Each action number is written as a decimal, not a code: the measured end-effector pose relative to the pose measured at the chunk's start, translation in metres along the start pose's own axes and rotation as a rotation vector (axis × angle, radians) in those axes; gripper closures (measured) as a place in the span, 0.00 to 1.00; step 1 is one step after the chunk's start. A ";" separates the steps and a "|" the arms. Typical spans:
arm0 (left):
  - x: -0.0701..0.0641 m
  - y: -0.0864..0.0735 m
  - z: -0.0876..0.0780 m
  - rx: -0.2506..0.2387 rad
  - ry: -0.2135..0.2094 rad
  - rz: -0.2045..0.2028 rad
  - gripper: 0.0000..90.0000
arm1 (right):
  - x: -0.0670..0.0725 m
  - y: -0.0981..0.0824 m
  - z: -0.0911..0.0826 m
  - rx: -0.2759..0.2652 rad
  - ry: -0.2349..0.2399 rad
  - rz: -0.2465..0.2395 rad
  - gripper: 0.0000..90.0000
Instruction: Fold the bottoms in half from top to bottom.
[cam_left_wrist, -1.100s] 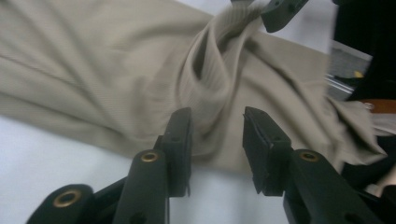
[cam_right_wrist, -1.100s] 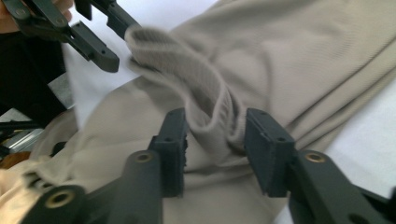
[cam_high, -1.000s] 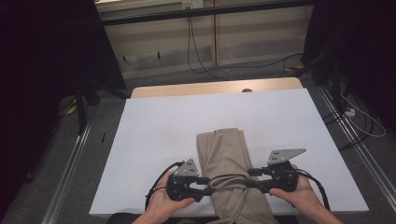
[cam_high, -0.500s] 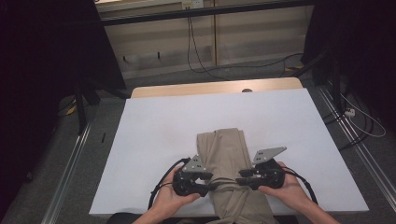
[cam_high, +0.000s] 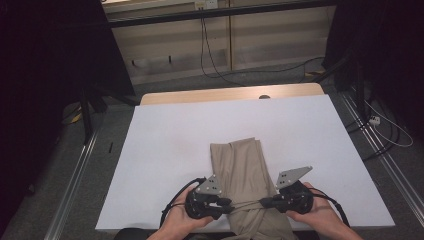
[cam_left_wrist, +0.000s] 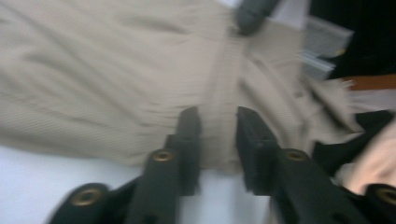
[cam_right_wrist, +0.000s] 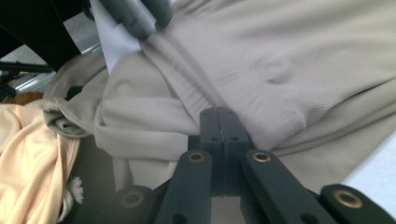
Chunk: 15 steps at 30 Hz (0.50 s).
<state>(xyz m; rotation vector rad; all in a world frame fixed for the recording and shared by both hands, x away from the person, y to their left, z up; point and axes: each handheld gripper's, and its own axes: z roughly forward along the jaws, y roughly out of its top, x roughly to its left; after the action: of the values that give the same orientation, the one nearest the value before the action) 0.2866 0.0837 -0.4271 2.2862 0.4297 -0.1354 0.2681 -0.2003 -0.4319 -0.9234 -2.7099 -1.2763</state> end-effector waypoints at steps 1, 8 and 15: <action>0.000 0.001 -0.001 -0.009 -0.005 0.005 0.72 | -0.003 0.003 -0.002 -0.023 -0.005 0.015 0.93; 0.033 0.020 -0.026 -0.142 0.109 -0.059 0.52 | -0.047 0.033 -0.008 -0.110 -0.133 0.074 0.66; 0.116 0.033 -0.018 -0.110 0.330 -0.144 0.57 | -0.119 0.069 0.016 -0.133 -0.257 0.161 0.73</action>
<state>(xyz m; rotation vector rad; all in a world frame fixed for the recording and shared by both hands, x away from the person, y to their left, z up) 0.4059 0.1061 -0.4182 2.1719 0.7538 0.1923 0.4055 -0.2157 -0.4236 -1.3778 -2.6846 -1.4072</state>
